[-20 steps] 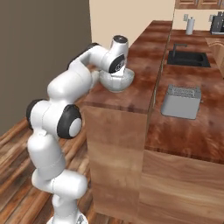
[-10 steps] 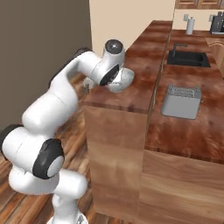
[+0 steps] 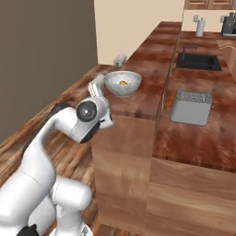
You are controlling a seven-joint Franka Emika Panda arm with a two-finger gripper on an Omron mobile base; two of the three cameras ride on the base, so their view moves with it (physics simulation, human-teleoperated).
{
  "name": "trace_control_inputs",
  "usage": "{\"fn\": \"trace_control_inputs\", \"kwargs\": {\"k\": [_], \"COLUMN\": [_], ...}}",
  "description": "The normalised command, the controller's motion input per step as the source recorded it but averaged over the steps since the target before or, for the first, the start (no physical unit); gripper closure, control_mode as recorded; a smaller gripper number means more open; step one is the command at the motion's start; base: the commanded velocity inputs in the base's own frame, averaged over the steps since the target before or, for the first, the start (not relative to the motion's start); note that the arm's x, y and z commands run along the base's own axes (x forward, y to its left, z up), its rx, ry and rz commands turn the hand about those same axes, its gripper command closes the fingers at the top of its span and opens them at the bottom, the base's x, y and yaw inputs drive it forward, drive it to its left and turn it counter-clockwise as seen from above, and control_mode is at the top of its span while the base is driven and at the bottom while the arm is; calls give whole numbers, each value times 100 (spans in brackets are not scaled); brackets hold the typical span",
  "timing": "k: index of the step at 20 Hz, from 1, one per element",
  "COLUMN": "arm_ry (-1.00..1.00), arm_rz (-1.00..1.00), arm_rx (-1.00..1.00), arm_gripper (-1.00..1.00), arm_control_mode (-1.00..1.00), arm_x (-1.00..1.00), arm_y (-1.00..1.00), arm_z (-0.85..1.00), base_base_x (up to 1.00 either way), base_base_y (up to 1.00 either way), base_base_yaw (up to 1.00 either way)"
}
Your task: Pick up the heated bread from the toaster oven and place it in the bowl. Then move the bread bowl to the dining counter.
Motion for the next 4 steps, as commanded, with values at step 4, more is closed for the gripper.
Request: {"fn": "trace_control_inputs", "kwargs": {"k": [4], "arm_ry": [-52], "arm_rz": [7], "arm_rx": [-23], "arm_gripper": [-100], "arm_control_mode": [-100], "arm_x": [-100], "arm_y": [22], "arm_z": [-34], "base_base_x": [0], "base_base_y": [0], "base_base_yaw": [0]}}
